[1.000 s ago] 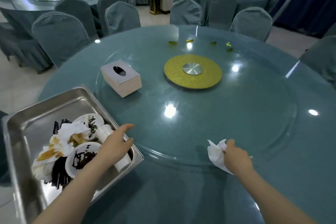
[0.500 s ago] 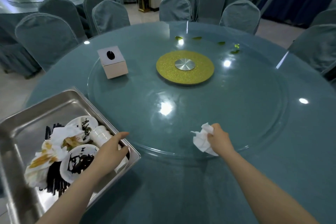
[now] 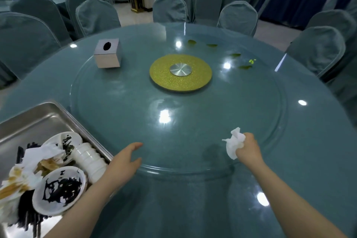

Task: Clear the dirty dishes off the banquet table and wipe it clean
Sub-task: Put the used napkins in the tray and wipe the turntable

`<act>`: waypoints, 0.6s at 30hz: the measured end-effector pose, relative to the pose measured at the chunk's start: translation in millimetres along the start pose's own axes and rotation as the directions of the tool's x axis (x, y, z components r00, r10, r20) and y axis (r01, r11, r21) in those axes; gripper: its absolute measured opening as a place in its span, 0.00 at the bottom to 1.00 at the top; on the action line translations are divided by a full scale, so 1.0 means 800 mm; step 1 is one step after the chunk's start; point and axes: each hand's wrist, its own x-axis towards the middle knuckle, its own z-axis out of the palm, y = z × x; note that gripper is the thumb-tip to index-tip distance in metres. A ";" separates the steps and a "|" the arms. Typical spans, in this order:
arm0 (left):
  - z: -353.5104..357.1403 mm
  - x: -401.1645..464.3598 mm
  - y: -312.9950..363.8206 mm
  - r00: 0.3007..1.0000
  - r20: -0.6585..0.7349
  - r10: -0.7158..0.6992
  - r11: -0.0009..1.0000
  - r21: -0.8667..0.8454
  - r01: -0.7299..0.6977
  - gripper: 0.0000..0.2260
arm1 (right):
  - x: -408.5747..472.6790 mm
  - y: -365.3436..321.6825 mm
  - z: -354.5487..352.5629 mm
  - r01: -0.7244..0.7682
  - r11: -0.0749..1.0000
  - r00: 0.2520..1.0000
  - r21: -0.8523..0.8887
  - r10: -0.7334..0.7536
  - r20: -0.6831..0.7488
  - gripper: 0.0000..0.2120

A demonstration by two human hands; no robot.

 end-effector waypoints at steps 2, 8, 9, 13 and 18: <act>0.012 0.011 0.007 1.000 0.019 0.002 1.000 0.000 -0.002 0.21 | 0.002 0.007 -0.008 0.025 0.999 1.000 -0.027 -0.025 0.016 0.14; 0.049 0.039 0.033 0.998 0.063 -0.014 1.000 -0.002 0.015 0.22 | 0.013 0.048 -0.039 -0.027 0.999 0.999 -0.036 0.028 0.044 0.04; 0.055 0.042 0.036 0.997 0.071 -0.019 1.000 -0.001 0.019 0.22 | 0.016 0.054 -0.043 -0.066 0.998 0.997 -0.019 0.066 0.026 0.07; 0.073 0.054 0.046 0.996 0.090 -0.029 1.000 0.009 0.028 0.22 | 0.028 0.066 -0.052 -0.134 0.989 0.990 -0.055 0.136 0.032 0.12; 0.097 0.074 0.068 0.992 0.128 -0.003 1.000 0.027 0.000 0.22 | 0.045 0.074 -0.061 -0.087 0.986 0.990 -0.144 0.102 0.095 0.03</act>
